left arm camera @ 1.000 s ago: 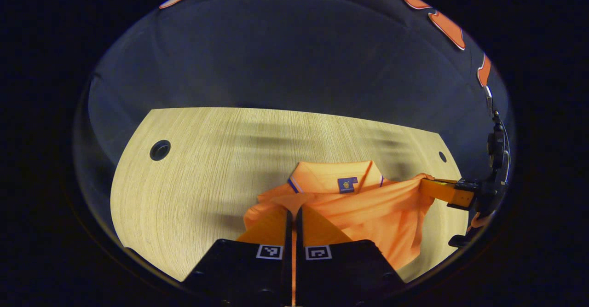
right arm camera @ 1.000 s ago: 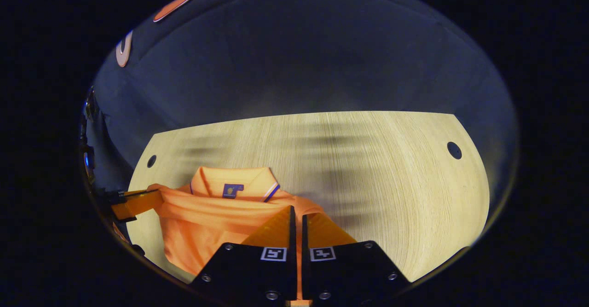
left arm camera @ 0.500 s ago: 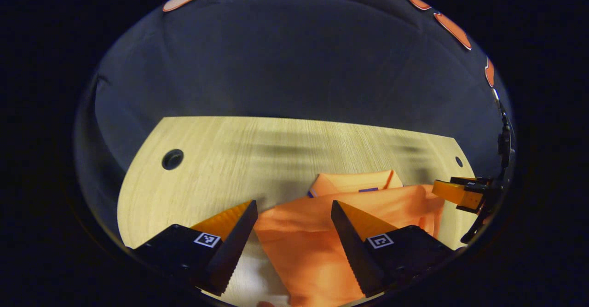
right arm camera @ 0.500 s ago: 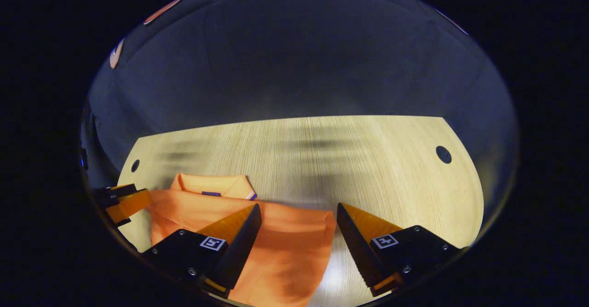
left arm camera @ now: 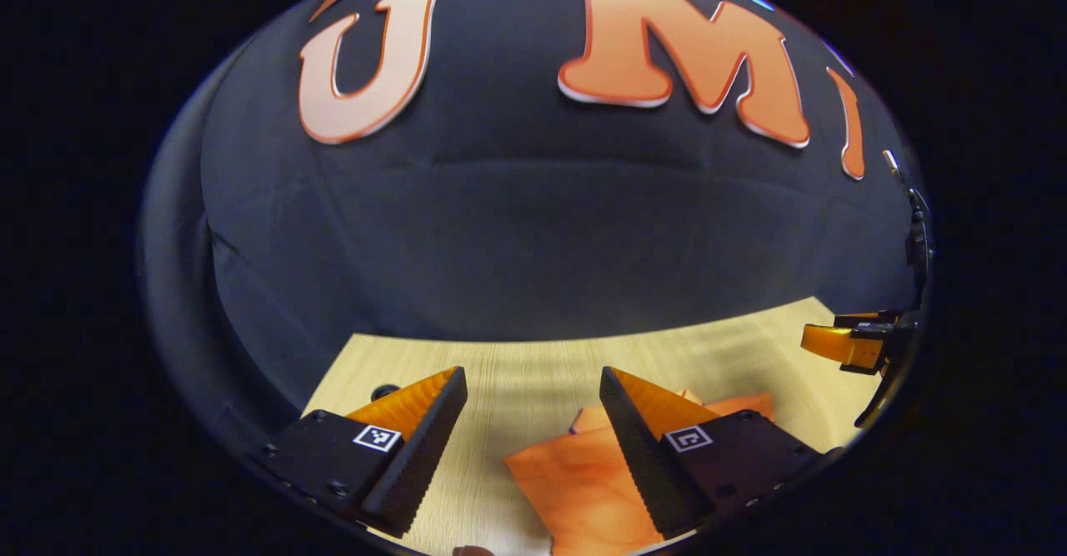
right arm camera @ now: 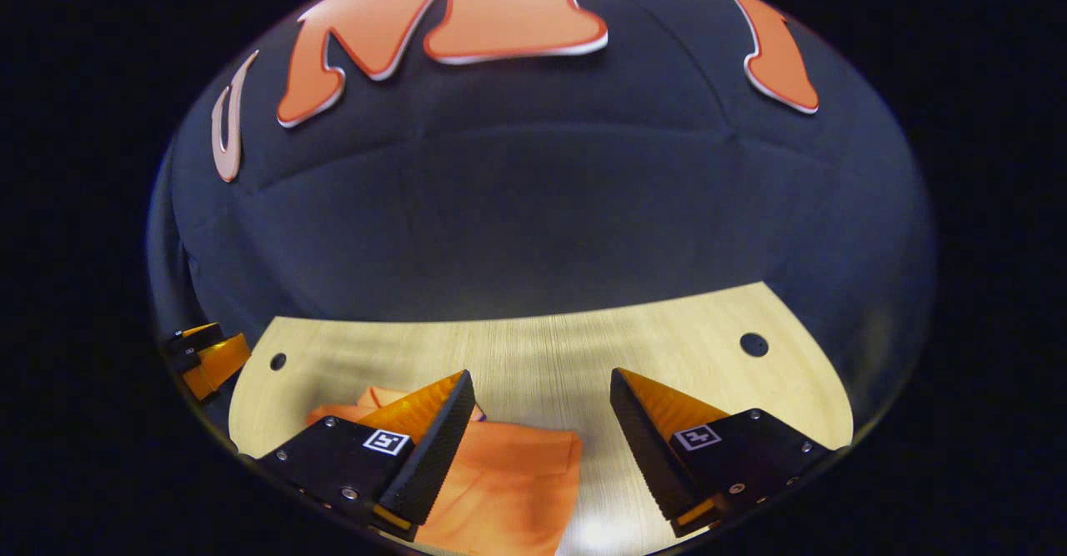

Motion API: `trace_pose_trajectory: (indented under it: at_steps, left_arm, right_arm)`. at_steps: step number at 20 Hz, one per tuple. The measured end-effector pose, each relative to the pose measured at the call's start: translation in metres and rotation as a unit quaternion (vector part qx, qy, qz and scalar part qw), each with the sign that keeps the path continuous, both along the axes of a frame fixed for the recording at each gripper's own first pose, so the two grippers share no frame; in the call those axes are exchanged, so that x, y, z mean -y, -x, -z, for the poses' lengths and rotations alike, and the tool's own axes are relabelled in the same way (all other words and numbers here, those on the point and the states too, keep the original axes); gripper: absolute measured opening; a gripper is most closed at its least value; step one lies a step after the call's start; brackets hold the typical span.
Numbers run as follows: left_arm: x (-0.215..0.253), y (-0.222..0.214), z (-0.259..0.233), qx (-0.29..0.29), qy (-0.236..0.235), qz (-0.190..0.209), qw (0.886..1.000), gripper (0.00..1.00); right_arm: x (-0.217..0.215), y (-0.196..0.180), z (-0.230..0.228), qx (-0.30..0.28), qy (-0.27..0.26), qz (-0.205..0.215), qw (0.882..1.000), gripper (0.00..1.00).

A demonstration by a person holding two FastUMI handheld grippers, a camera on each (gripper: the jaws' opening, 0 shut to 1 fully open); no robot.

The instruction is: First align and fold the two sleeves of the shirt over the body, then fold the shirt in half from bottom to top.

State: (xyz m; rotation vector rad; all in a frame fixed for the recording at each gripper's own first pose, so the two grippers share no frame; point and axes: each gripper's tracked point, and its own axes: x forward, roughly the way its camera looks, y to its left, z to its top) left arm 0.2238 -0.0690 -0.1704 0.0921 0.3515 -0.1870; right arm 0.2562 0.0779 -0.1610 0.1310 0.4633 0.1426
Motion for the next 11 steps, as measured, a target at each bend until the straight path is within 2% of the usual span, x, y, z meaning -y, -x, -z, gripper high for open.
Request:
trace_pose_trajectory:
  at_steps: [4, 11]
  left_arm:
    - [0.007, 0.037, -0.076, 0.076, 0.018, 0.015, 0.997, 0.98]
    - [0.012, 0.104, -0.162, 0.141, 0.053, 0.019, 0.988, 0.98]
  right_arm:
    - [0.019, 0.029, -0.072, 0.084, 0.004, 0.001, 0.996, 0.99]
    - [0.048, 0.096, -0.163, 0.186, 0.018, -0.009, 0.982, 0.98]
